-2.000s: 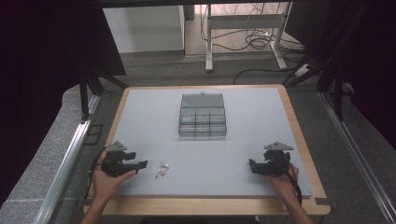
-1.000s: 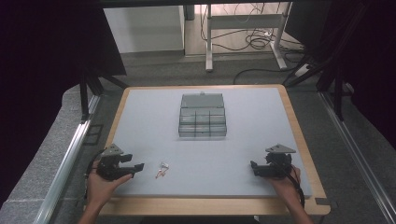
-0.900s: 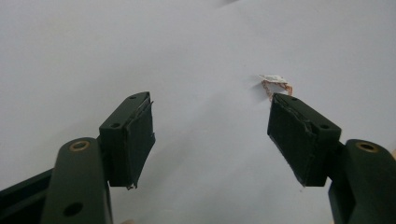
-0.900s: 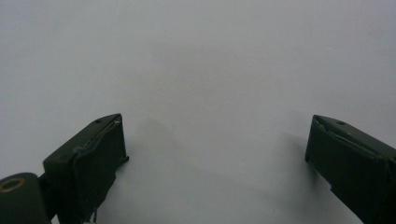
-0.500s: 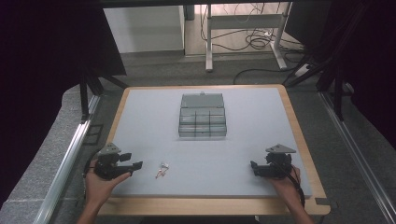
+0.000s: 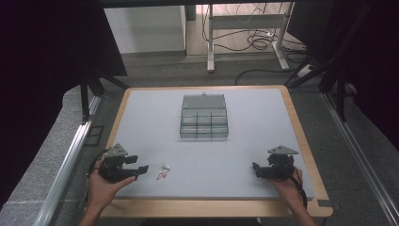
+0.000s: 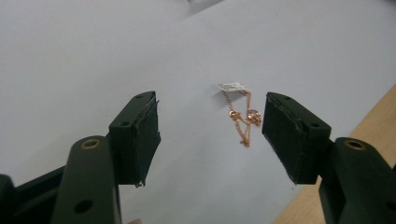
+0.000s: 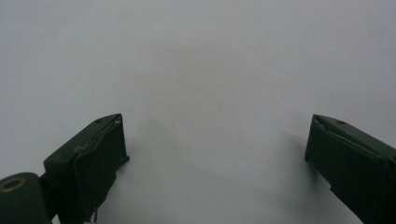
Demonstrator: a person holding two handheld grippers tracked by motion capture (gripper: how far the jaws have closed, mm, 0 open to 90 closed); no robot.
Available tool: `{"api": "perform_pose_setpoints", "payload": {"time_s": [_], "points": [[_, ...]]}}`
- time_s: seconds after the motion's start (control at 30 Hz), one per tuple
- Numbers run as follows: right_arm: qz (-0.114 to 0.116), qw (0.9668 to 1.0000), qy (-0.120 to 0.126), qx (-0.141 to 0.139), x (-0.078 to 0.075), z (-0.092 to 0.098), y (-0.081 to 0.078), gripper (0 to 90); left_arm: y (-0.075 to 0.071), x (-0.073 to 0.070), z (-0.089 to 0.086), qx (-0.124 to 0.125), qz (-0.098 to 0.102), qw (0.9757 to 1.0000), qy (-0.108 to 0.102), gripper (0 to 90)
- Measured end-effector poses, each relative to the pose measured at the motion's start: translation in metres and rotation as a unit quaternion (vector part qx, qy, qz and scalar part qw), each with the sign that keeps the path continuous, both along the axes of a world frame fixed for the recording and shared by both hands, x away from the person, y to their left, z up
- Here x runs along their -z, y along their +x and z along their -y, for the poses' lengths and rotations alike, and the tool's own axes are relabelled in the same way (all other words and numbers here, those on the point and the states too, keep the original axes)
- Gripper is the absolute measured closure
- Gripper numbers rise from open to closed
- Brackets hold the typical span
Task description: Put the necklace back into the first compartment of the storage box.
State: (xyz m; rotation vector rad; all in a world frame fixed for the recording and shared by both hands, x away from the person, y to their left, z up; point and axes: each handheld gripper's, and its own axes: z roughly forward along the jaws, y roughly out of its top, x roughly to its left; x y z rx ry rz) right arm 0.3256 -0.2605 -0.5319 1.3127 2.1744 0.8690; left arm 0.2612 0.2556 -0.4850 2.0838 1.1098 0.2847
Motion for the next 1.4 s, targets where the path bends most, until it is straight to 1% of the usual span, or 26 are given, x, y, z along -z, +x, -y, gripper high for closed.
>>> {"api": "perform_pose_setpoints", "payload": {"time_s": [0.03, 0.07, 0.17, 0.23, 0.27, 0.3, 0.33, 0.4, 0.57, 0.6, 0.73, 0.8, 0.83, 0.93, 1.03, 1.1, 1.2, 1.3, 1.33, 1.37, 1.4], "points": [[0.000, 1.0000, 0.000, 0.000, 0.000, 0.000, 0.000, 4.9, 0.000, 0.000, 0.000, 0.000, 0.000, 1.0000, 0.000, 37.1], [0.000, 1.0000, 0.000, 0.000, 0.000, 0.000, 0.000, 5.0, 0.000, -0.001, 0.004, 0.005, -0.001, 1.0000, 0.008, 37.3], [0.000, 1.0000, 0.000, 0.000, 0.000, 0.000, 0.000, 5.0, -0.001, -0.002, 0.009, 0.012, -0.003, 0.9998, 0.013, 38.1], [0.001, 1.0000, 0.000, 0.000, 0.000, 0.000, 0.000, 5.0, -0.001, -0.002, 0.015, 0.022, -0.007, 0.9995, 0.021, 38.8], [0.001, 1.0000, -0.001, 0.001, 0.000, 0.000, -0.001, 5.0, -0.001, -0.001, 0.020, 0.032, -0.011, 0.9990, 0.030, 41.7], [0.001, 1.0000, -0.001, 0.001, 0.000, 0.000, -0.001, 5.0, -0.001, -0.001, 0.020, 0.032, -0.011, 0.9990, 0.030, 43.0], [0.001, 1.0000, -0.001, 0.001, 0.000, 0.000, -0.001, 5.0, -0.001, -0.001, 0.023, 0.037, -0.013, 0.9986, 0.035, 43.0], [0.001, 1.0000, -0.001, 0.001, 0.000, 0.000, -0.001, 5.0, 0.000, 0.001, 0.029, 0.046, -0.018, 0.9980, 0.040, 46.1], [0.001, 1.0000, -0.001, 0.002, 0.000, 0.000, -0.001, 5.0, 0.001, 0.004, 0.034, 0.054, -0.026, 0.9974, 0.040, 47.9], [0.001, 1.0000, -0.002, 0.001, 0.000, 0.000, -0.001, 5.0, 0.001, 0.005, 0.036, 0.058, -0.032, 0.9971, 0.039, 48.5], [0.001, 1.0000, -0.002, 0.002, 0.000, -0.001, -0.001, 4.9, 0.001, 0.007, 0.039, 0.066, -0.037, 0.9962, 0.043, 49.6], [0.000, 1.0000, -0.001, 0.002, 0.000, 0.000, 0.000, 4.9, 0.002, 0.009, 0.041, 0.069, -0.042, 0.9958, 0.043, 52.7], [0.000, 1.0000, -0.001, 0.002, 0.000, 0.000, 0.000, 4.9, 0.003, 0.010, 0.041, 0.074, -0.045, 0.9953, 0.045, 52.7], [0.000, 1.0000, -0.002, 0.003, 0.000, 0.000, 0.000, 4.7, 0.004, 0.013, 0.045, 0.080, -0.053, 0.9941, 0.050, 57.7], [0.000, 1.0000, -0.002, 0.003, 0.000, 0.000, 0.000, 4.7, 0.004, 0.014, 0.046, 0.081, -0.052, 0.9940, 0.051, 59.2], [0.001, 1.0000, -0.002, 0.002, 0.000, 0.000, 0.000, 4.8, 0.004, 0.016, 0.048, 0.080, -0.053, 0.9942, 0.049, 62.0], [0.000, 1.0000, -0.002, 0.002, 0.000, 0.000, 0.000, 4.8, 0.007, 0.018, 0.052, 0.083, -0.058, 0.9936, 0.050, 64.1], [0.000, 1.0000, -0.002, 0.002, 0.000, 0.000, 0.000, 4.7, 0.011, 0.021, 0.058, 0.090, -0.062, 0.9924, 0.056, 66.6], [0.000, 1.0000, -0.002, 0.002, 0.000, 0.000, 0.000, 4.7, 0.015, 0.023, 0.061, 0.093, -0.068, 0.9917, 0.058, 67.7], [0.000, 1.0000, -0.002, 0.002, 0.000, 0.000, 0.000, 4.7, 0.015, 0.023, 0.061, 0.093, -0.068, 0.9917, 0.058, 68.1], [0.000, 1.0000, -0.002, 0.002, 0.000, 0.000, 0.000, 4.7, 0.017, 0.026, 0.063, 0.092, -0.071, 0.9910, 0.066, 68.7]]}}
